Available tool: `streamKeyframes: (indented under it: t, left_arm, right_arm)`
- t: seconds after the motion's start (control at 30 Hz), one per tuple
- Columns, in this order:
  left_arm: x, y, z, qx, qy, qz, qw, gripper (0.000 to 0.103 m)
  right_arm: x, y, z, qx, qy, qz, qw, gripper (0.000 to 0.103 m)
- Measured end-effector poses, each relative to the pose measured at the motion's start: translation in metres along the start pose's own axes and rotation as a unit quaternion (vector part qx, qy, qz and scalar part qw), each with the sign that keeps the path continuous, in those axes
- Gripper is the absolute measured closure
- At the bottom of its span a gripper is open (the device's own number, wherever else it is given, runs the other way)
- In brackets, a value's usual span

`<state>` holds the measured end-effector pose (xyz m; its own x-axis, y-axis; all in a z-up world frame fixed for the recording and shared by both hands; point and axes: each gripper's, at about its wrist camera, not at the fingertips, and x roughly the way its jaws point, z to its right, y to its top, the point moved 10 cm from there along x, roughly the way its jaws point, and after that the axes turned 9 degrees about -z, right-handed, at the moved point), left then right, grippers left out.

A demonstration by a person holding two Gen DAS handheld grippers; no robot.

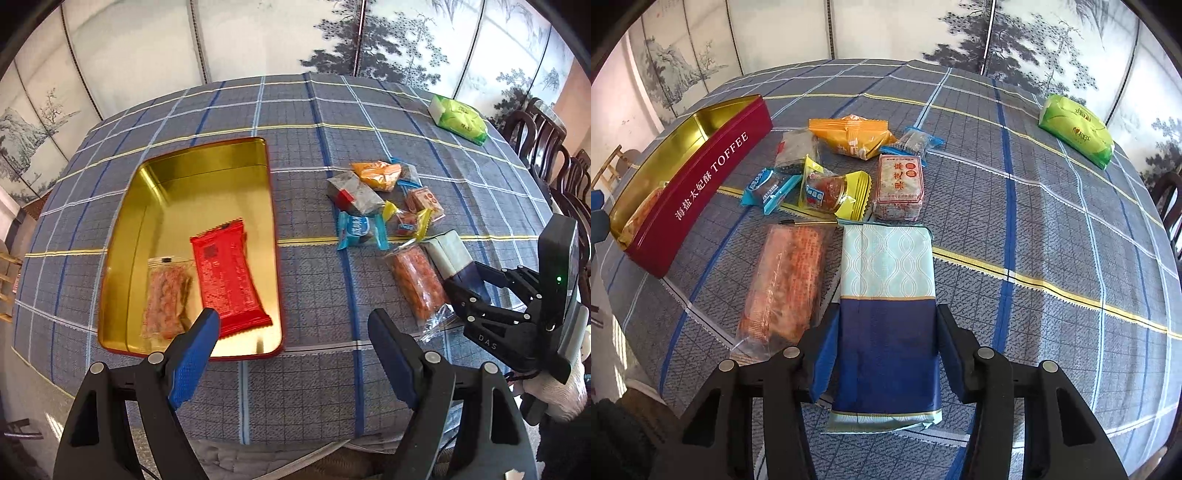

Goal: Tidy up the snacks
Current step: 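Grasp the blue-and-white box with the right gripper while the left gripper approaches another cracker bag, then grasp the second clear cracker bag with the left gripper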

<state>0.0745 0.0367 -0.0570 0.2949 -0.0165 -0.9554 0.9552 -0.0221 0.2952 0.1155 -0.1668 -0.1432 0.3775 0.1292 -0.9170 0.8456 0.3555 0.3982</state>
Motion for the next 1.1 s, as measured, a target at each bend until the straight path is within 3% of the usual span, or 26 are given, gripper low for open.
streamKeyframes:
  t: [0.2,0.47,0.77,0.97,1.1]
  left_arm:
    - [0.015,0.009,0.036,0.017,-0.032,-0.011,0.9993,0.023]
    - [0.039,0.023,0.075,0.011,-0.057,-0.038,0.9976,0.024]
    - [0.081,0.032,0.104,-0.029,-0.064,-0.098,0.9927,0.027]
    - [0.101,0.032,0.115,-0.020,-0.035,-0.113,0.9928,0.039]
    - [0.099,0.029,0.119,0.012,-0.023,-0.099,0.9947,0.056]
  right_arm:
    - [-0.002,-0.001,0.053,0.065,-0.031,0.021,0.997,0.052]
    - [0.011,0.036,0.127,0.137,-0.071,0.062,0.986,0.052]
    - [0.017,0.052,0.143,0.144,-0.070,0.075,0.984,0.052]
    - [0.018,0.054,0.143,0.143,-0.066,0.075,0.985,0.050]
    - [0.018,0.053,0.143,0.144,-0.067,0.076,0.984,0.050]
